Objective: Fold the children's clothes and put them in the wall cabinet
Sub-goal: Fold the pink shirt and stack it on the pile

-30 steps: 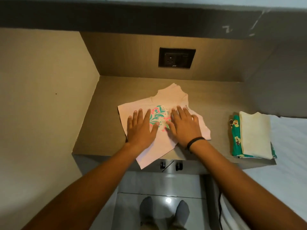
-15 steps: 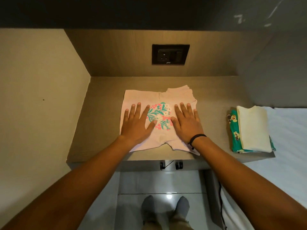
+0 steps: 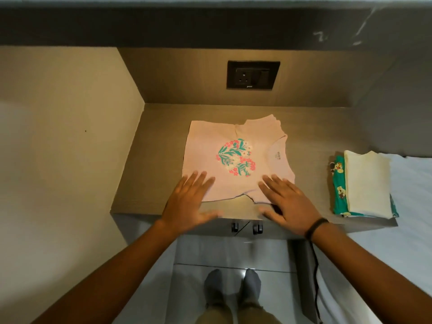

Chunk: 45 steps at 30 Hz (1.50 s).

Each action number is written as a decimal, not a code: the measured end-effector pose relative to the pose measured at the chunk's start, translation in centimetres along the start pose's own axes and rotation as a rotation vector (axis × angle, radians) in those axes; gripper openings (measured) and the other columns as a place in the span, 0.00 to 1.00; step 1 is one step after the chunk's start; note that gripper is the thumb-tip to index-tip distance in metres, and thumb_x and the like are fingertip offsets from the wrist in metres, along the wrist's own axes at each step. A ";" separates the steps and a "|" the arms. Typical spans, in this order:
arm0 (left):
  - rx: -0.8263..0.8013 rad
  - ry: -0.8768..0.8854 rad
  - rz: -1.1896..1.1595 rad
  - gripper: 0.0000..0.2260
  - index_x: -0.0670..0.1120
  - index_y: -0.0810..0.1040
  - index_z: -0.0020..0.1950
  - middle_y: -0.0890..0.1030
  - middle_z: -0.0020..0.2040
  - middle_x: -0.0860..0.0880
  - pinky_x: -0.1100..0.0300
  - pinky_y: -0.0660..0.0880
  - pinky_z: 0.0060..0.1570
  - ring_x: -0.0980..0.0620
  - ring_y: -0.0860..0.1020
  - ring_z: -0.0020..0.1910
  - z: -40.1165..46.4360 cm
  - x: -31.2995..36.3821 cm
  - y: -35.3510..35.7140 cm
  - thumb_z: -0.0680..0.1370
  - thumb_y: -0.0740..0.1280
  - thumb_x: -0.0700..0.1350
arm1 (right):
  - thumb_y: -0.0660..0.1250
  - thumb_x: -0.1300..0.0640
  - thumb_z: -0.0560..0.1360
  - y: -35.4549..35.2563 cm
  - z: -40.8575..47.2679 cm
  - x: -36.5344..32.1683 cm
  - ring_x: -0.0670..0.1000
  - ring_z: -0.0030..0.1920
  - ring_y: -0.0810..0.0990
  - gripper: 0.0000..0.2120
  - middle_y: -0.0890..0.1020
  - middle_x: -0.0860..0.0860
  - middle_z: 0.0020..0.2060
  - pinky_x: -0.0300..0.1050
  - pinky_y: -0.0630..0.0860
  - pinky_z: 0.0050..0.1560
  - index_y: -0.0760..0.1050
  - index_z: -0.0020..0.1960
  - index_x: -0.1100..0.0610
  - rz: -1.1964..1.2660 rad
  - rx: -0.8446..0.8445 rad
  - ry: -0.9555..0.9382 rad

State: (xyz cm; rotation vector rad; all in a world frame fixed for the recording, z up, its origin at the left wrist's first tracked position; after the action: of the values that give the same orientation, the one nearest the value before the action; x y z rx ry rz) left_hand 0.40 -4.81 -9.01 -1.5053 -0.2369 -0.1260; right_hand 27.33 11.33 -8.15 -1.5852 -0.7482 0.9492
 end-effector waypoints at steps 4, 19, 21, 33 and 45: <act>0.106 0.106 -0.007 0.34 0.47 0.72 0.79 0.71 0.80 0.45 0.42 0.69 0.77 0.43 0.68 0.80 -4.1 0.0 0.9 0.81 0.66 0.67 | 0.53 0.33 0.82 2.0 -3.4 0.2 0.57 0.81 0.58 0.36 0.58 0.54 0.82 0.59 0.61 0.78 0.56 0.83 0.51 -0.064 -0.006 -0.055; 0.340 -0.035 -0.171 0.11 0.46 0.83 0.61 0.86 0.56 0.47 0.56 0.78 0.53 0.48 0.82 0.53 4.2 -2.6 -7.8 0.84 0.69 0.51 | 0.63 0.48 0.83 -12.3 4.3 3.2 0.59 0.47 0.82 0.11 0.84 0.56 0.48 0.55 0.80 0.48 0.78 0.56 0.55 0.121 0.331 0.036; 0.252 -0.112 -0.093 0.13 0.49 0.82 0.62 0.84 0.59 0.47 0.52 0.77 0.55 0.47 0.81 0.57 7.6 -4.0 -7.4 0.84 0.67 0.55 | 0.64 0.49 0.82 -12.2 8.5 5.0 0.60 0.51 0.80 0.10 0.83 0.55 0.50 0.55 0.75 0.53 0.79 0.55 0.54 0.035 0.264 0.078; -0.079 -0.362 0.022 0.30 0.51 0.50 0.87 0.50 0.87 0.43 0.42 0.43 0.84 0.42 0.46 0.86 12.7 -0.3 -0.2 0.87 0.49 0.61 | 0.55 0.45 0.84 -3.4 13.4 4.0 0.58 0.83 0.50 0.28 0.59 0.55 0.82 0.63 0.49 0.81 0.58 0.82 0.52 0.020 0.166 0.131; -0.118 -0.308 0.026 0.26 0.53 0.55 0.86 0.55 0.86 0.45 0.41 0.44 0.83 0.43 0.50 0.86 9.4 2.6 0.5 0.88 0.49 0.58 | 0.53 0.48 0.85 -1.2 6.1 4.3 0.58 0.83 0.48 0.28 0.58 0.53 0.82 0.56 0.44 0.80 0.53 0.84 0.51 0.134 0.098 0.278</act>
State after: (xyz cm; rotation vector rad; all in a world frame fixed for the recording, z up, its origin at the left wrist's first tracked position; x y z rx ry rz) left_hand 2.32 4.76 -8.44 -1.6420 -0.4628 0.1163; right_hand 24.09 18.09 -8.32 -1.6536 -0.4004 0.8251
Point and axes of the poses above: each hand's wrist, its own z-axis towards the middle knuckle, its own y-axis out of the palm, x = y × z, the point moved 4 cm from there along z, towards the middle knuckle
